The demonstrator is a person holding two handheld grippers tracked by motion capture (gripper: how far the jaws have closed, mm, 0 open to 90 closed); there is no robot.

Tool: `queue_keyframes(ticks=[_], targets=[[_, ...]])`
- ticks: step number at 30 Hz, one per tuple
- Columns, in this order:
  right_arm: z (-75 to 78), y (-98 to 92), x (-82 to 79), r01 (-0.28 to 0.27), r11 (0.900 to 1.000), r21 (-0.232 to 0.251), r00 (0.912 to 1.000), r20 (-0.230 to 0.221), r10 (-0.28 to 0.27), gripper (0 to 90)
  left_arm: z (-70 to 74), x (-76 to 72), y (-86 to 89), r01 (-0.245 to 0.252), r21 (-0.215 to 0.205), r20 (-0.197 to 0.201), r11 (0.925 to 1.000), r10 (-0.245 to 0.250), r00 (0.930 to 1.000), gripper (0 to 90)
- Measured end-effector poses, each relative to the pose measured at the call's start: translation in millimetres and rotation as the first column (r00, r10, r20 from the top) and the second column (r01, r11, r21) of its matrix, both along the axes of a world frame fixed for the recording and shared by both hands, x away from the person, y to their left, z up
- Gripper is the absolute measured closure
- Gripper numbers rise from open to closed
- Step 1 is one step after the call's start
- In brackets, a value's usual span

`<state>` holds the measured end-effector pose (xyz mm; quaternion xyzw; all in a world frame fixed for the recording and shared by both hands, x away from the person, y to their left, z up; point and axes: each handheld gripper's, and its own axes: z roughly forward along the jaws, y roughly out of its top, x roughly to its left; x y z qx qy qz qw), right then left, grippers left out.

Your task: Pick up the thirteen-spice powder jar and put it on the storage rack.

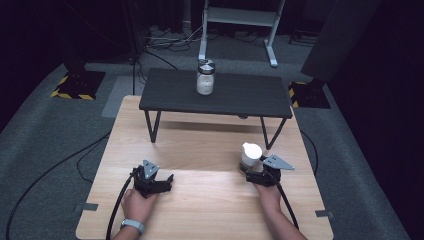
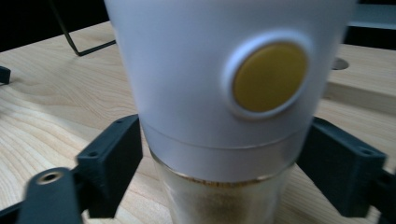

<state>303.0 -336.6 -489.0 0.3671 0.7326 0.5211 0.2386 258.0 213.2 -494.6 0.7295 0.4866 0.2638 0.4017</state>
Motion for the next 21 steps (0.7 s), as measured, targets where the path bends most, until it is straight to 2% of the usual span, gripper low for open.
queue_keyframes(ticks=[3,8,14,17,21], targets=[[-0.9,2.1,1.4,0.011,1.0,-0.005,0.9999,-0.013,-0.011,28.0,0.0,0.0,0.1,0.001,0.0,0.0,1.0,-0.001,1.0,2.7],[-0.2,8.0,-3.1,0.035,0.999,-0.026,0.9994,0.002,-0.035,29.3,0.0,0.2,0.3,0.002,0.0,0.0,1.0,-0.002,1.0,2.7],[2.1,8.0,-3.8,0.062,0.998,-0.001,0.9979,-0.018,-0.062,29.5,0.0,0.2,0.3,0.002,0.0,0.0,1.0,-0.002,1.0,2.7],[5.9,9.4,-6.3,0.069,0.998,0.003,0.9976,0.001,-0.069,29.6,0.0,0.2,0.3,0.002,0.0,0.0,1.0,-0.002,1.0,2.7],[23.1,16.4,-10.3,0.079,0.997,-0.01,0.9958,0.047,-0.078,29.6,-0.1,0.4,0.5,0.004,0.0,0.0,1.0,-0.004,1.0,2.7]])
